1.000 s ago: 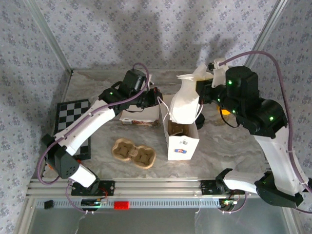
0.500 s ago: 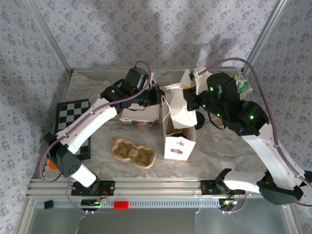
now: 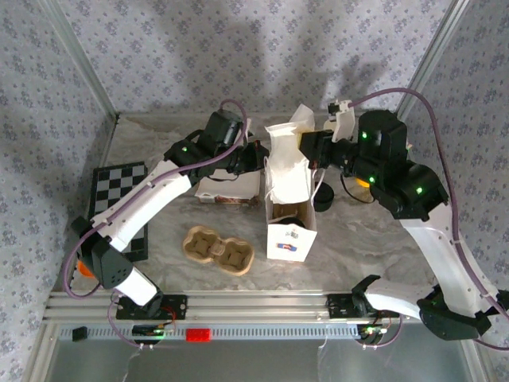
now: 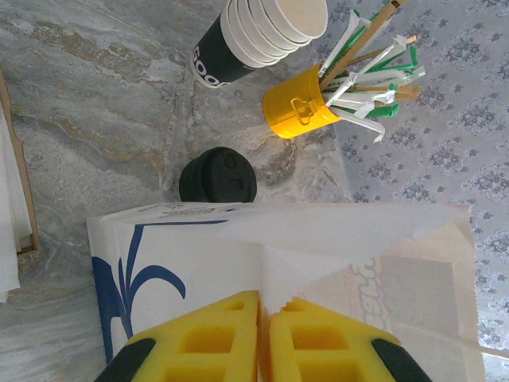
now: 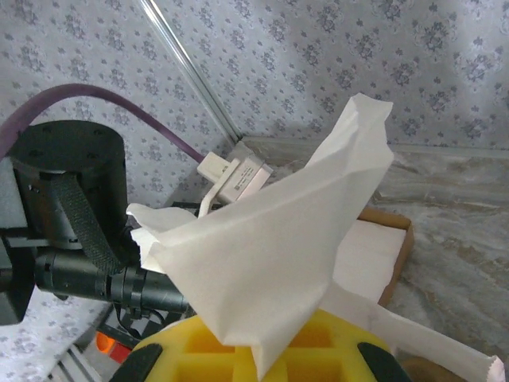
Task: Pack the takeout coffee
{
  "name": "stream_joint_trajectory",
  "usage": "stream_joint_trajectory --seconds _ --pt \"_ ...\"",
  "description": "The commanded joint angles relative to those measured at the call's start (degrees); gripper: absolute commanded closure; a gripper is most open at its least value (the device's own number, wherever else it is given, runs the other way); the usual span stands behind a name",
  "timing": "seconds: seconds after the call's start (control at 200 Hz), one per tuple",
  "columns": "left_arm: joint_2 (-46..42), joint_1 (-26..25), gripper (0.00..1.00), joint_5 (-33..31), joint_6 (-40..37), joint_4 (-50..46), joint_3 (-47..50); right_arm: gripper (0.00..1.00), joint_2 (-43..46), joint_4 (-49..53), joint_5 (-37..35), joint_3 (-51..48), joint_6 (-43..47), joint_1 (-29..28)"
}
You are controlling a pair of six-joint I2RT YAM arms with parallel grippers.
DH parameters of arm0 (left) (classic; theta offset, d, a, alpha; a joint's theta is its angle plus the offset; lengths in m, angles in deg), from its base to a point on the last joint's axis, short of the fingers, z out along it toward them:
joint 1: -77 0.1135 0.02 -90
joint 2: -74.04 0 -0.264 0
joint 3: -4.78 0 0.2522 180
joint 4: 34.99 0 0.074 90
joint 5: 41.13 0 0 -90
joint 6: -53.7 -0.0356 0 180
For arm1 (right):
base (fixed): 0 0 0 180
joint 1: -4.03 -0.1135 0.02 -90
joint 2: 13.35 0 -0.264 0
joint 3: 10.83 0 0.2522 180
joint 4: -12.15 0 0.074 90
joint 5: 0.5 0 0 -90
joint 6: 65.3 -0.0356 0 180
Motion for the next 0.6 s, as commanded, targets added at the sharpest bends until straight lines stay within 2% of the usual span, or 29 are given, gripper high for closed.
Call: stream_joint_trajectory --seconds 0.0,0.185,0.34,0.595 --pt "-0.11 -0.46 0.9 -0.54 0.42 -0.22 -1.89 1.0 0.65 -2.59 4.38 -3.13 -4.21 2.01" --pt "-0.35 -0.53 0.9 -0.71 0.42 -0.3 -1.98 1.0 1.58 -1.9 1.44 -6.03 -3.05 3.86" --pt "-0.35 -0.55 0.9 -1.03 0.34 -0.56 -2.08 1.0 1.56 1.54 -2.98 -5.2 2.81 3.96" --pt "0.01 -0.62 0.87 -1.25 0.24 -0.76 -2.33 1.0 2.19 1.28 2.07 -6.85 12.44 1.9"
